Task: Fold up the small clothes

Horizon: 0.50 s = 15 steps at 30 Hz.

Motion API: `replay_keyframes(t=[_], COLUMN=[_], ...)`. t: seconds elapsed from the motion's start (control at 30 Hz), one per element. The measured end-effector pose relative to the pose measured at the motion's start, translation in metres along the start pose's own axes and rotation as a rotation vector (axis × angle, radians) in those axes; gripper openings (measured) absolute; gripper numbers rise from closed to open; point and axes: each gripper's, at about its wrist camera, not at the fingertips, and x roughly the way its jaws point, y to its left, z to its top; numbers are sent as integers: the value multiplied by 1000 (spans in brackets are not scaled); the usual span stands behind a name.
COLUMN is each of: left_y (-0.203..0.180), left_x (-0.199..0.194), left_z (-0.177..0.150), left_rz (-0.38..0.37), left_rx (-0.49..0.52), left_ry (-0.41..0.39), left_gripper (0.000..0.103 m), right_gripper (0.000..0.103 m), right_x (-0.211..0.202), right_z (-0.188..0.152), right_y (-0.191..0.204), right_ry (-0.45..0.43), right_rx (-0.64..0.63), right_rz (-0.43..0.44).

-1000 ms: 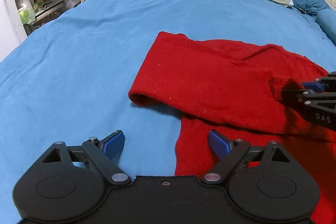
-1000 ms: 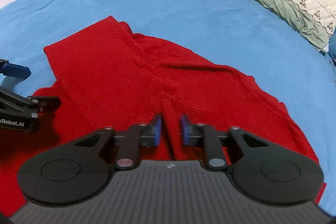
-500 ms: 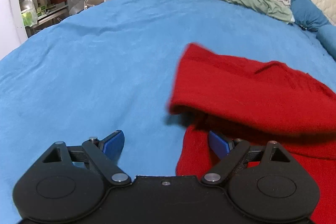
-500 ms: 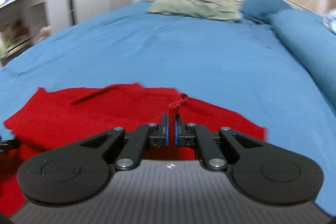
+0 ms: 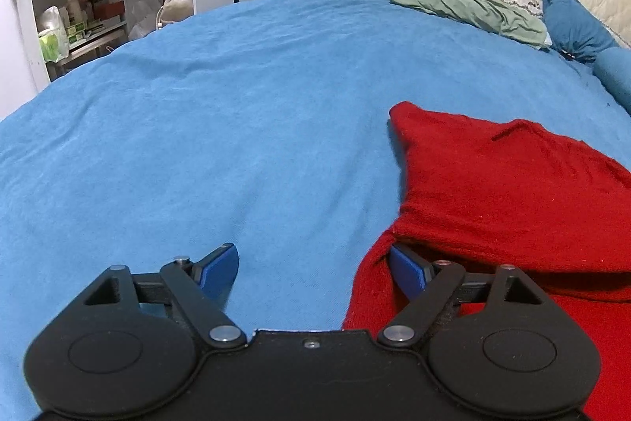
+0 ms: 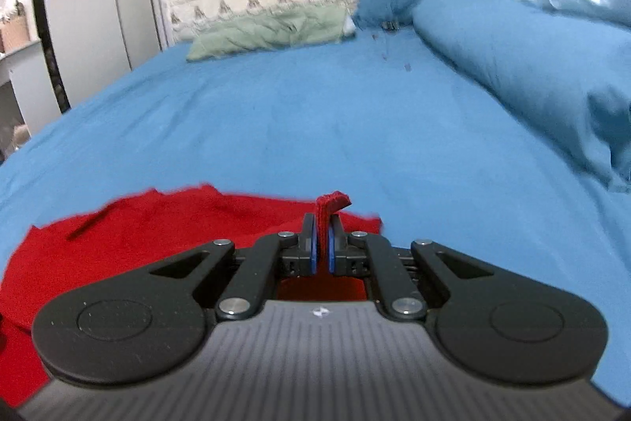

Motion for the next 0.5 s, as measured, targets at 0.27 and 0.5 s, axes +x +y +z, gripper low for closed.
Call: replay_keyframes(t=[0.27,0.5], left_y=[-5,-65], left_x=[-26,-35], left_z=[12,38], left_rz=[7,-265], left_rx=[60,275], left_ry=[-47,-124], left_gripper=[83,93], right_gripper=[61,83], right_x=[7,-21], right_z=[-35,-54], right_y=[-13,-5], right_ry=[71,-6], right_rx=[14,-84], right_rz=[-49,7])
